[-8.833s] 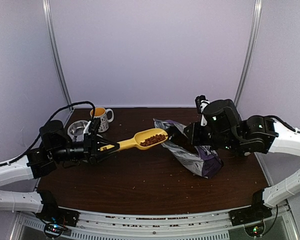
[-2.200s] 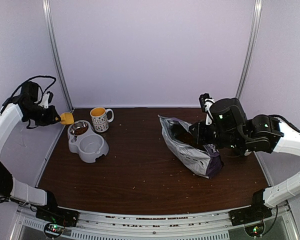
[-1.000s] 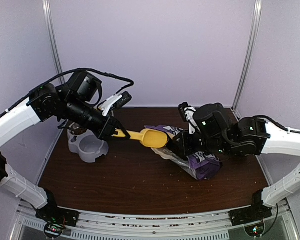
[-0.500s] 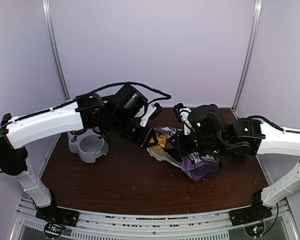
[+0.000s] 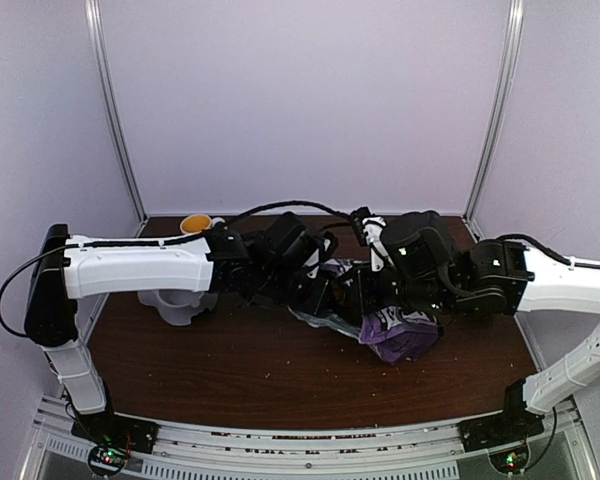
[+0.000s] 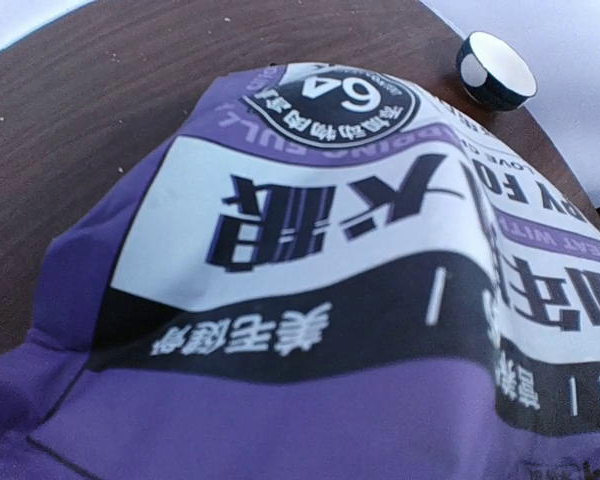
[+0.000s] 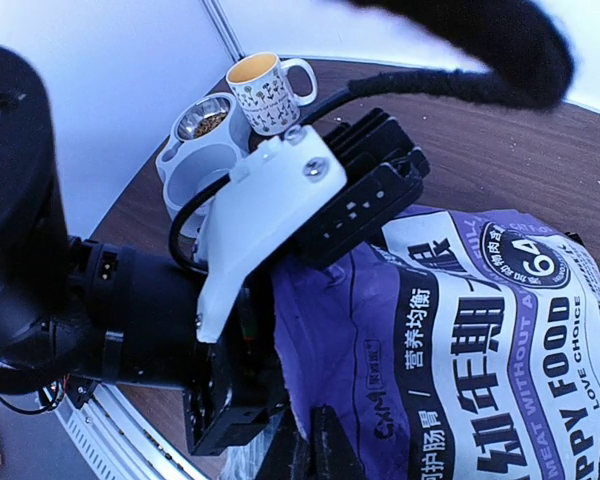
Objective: Serve the pet food
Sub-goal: Collect the pet food from the pet food bag.
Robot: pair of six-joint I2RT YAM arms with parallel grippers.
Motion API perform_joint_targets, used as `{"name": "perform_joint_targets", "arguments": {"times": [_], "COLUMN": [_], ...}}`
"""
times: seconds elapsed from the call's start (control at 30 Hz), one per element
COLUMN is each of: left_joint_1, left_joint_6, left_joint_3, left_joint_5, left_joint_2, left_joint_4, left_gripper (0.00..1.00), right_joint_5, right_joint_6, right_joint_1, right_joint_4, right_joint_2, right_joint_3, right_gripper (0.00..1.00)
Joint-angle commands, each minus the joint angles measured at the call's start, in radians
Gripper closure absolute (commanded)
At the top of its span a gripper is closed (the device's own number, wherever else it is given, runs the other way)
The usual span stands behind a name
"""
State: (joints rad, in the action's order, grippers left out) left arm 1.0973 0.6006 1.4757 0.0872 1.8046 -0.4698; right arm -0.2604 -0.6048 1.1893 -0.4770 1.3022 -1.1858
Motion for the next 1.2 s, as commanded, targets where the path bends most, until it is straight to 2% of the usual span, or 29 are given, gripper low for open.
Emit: {"name": "perform_joint_targets", "arguments": {"times": [0.0, 0.1, 0.2, 0.5, 0.8, 1.17], "left_joint_1": [0.021, 0.027, 0.027, 0.035, 0.046, 0.048], "left_joint_6": [-0.034, -0.066, -0.08, -0.014, 0.006, 0.126], "left_joint_3": [-0.001, -0.04, -0.048, 0.046, -0.043, -0.156], "left_joint_5": [0.22, 0.294, 0.309, 0.129, -0.22, -0.527], "left_joint_2": [-0.073, -0.126, -0.119, 0.078, 0.083, 0.051], "left_joint_4": [-0.029, -0.022, -0.025, -0.101, 0.149, 0.467], "left_gripper": [1.0, 1.0, 1.0, 1.0, 1.0, 1.0], "right_joint_5": [-0.017, -0.023, -0.022, -0.029, -0.027, -0.024], "right_joint_6": [-0.016, -0.016, -0.019, -0.021, -0.029, -0.05], "right_joint_1": [0.005, 0.003, 0.003, 0.003, -0.01, -0.032], "right_joint_4": [0.05, 0.041, 0.047, 0.039, 0.041, 0.042], "right_joint_2": [-0.065, -0.07, -0.071, -0.075, -0.096, -0.132], "right_joint_3": [0.024, 0.031, 0.032, 0.025, 0.036, 0.057], "right_gripper": [1.0, 1.0, 1.0, 1.0, 1.0, 1.0]}}
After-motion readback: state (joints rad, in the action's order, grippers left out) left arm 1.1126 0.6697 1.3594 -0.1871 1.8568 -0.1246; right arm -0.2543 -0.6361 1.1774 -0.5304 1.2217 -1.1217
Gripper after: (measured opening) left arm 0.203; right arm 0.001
